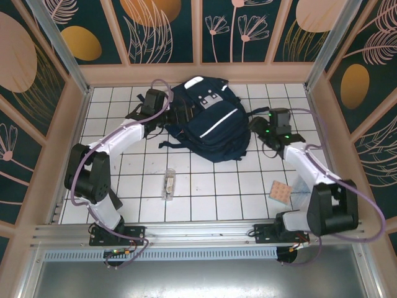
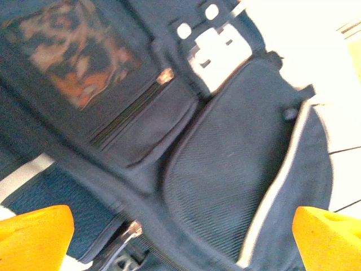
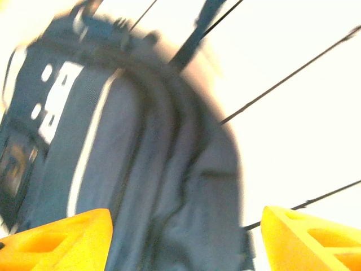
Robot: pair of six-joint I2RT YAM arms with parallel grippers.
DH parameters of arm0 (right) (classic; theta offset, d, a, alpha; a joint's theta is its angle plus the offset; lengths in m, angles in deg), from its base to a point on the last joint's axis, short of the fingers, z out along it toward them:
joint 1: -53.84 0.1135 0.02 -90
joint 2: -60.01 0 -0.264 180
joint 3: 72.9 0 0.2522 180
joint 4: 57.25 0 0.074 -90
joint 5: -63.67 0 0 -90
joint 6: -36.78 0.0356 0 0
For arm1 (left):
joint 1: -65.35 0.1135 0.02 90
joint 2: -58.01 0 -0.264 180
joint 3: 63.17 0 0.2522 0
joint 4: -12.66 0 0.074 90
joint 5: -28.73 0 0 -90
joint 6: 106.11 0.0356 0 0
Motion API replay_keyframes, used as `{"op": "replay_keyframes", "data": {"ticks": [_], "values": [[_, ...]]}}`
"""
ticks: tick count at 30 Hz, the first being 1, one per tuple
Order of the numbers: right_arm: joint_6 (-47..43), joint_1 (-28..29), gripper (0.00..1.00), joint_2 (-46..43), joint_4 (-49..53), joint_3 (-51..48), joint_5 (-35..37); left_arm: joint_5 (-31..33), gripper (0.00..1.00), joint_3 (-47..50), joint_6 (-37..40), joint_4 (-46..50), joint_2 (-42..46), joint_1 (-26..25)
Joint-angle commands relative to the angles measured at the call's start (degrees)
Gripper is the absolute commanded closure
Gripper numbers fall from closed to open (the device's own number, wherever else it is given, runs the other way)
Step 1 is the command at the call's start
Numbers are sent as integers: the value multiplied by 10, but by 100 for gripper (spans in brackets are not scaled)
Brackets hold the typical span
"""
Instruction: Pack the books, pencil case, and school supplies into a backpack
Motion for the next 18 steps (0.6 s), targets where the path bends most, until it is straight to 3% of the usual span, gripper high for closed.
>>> {"op": "replay_keyframes", "data": {"ticks": [1, 3, 5, 6, 13, 18], "values": [[22, -62, 24, -52, 97, -40, 108, -64, 1, 22, -35, -87, 3, -2], [32, -111, 17, -75, 107, -63, 115, -93, 1, 30, -45, -108, -5, -3], [52, -155, 3, -91, 114, -84, 123, -124, 1, 43, -57, -133, -11, -3], [63, -176, 1, -99, 114, -94, 126, -136, 1, 51, -62, -144, -14, -3], [136, -244, 1, -97, 115, -143, 163, -171, 1, 91, -78, -197, -8, -3], [159, -279, 1, -66, 89, -163, 131, -188, 1, 93, -81, -206, -7, -3]]}}
